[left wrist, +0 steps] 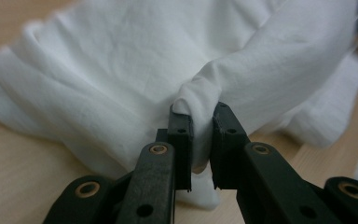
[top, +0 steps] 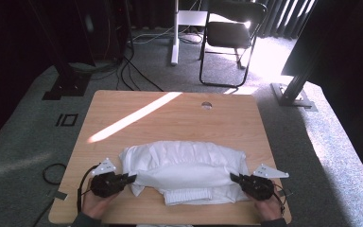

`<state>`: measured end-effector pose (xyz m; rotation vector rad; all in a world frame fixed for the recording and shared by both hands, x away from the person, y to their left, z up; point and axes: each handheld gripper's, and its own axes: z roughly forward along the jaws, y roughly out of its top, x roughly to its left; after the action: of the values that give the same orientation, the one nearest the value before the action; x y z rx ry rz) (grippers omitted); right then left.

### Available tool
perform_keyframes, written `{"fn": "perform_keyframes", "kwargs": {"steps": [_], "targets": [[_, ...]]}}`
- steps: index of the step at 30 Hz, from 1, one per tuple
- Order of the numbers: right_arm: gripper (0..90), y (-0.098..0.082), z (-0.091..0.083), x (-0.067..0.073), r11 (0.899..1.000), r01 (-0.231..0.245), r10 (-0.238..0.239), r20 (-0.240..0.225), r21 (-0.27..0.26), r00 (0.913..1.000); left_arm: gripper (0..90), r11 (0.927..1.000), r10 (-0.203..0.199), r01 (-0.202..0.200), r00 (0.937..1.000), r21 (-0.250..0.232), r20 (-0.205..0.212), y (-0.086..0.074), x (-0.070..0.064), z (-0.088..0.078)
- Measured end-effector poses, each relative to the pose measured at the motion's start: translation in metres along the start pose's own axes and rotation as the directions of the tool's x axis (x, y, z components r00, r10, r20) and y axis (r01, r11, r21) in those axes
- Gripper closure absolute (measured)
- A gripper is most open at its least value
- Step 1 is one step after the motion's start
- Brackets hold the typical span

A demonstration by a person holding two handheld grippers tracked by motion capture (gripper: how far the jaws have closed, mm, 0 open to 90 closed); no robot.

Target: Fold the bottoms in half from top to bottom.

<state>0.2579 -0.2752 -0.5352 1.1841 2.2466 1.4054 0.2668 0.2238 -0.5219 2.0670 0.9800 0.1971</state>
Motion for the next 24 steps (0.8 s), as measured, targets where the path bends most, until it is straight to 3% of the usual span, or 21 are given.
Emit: {"fn": "perform_keyframes", "kwargs": {"steps": [2,4,6,10,13,20,24], "targets": [[83.2,-0.01,0.008,0.002,0.998,0.015,-0.016,0.024,0.059,0.9996,81.4,0.9973,0.028,-0.027,0.9993,0.068,-0.024,-0.002,-0.002,0.014],[83.1,-0.014,0.016,0.004,0.994,0.023,-0.026,0.029,0.111,0.9993,81.4,0.9936,0.041,-0.037,0.9985,0.107,-0.036,-0.002,-0.001,0.026],[83.1,-0.015,0.022,0.006,0.99,0.041,-0.047,0.041,0.138,0.998,81.5,0.9948,0.02,-0.016,0.9992,0.1,-0.035,0.0,0.003,0.029],[82.9,-0.011,0.03,-0.001,0.991,0.018,-0.024,0.041,0.134,0.9989,81.4,0.9972,-0.008,0.011,0.9993,0.074,-0.038,0.002,0.015,0.033],[82.8,-0.005,0.038,-0.008,0.992,0.013,-0.019,0.051,0.122,0.9985,81.2,0.9979,-0.051,0.053,0.9977,0.037,-0.044,0.006,0.026,0.037],[81.8,0.015,0.065,-0.018,0.993,0.032,-0.046,0.121,0.113,0.9916,80.4,0.9963,-0.086,0.086,0.9883,-0.007,-0.126,0.023,0.048,0.051],[81.2,0.024,0.077,-0.024,0.994,0.023,-0.037,0.131,0.107,0.9907,78.2,0.9945,-0.105,0.103,0.9801,-0.017,-0.169,0.032,0.055,0.056]]}}
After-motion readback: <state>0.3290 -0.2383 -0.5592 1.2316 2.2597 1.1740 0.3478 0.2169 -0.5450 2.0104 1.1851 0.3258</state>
